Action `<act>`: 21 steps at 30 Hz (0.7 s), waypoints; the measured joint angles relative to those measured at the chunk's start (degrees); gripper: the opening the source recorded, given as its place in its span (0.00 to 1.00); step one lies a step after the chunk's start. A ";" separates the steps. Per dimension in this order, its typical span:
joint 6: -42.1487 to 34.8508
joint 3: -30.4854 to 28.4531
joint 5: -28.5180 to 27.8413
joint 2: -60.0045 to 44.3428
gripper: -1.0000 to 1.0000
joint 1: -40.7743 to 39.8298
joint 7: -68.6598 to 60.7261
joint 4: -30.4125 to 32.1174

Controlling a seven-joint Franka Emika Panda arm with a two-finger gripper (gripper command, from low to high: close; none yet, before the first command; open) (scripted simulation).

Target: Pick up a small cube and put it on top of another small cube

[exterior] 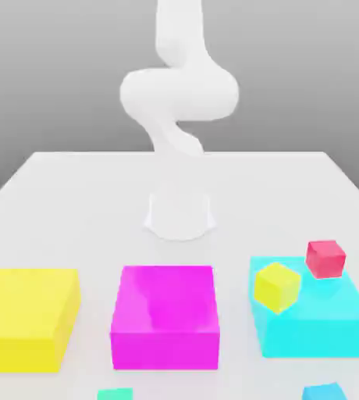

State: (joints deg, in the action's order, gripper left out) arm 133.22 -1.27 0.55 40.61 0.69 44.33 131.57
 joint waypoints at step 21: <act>12.08 -6.72 6.85 -43.96 0.50 1.03 -14.27 -1.75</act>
State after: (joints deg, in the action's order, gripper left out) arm 145.30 -7.98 7.40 -3.35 1.73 30.06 129.82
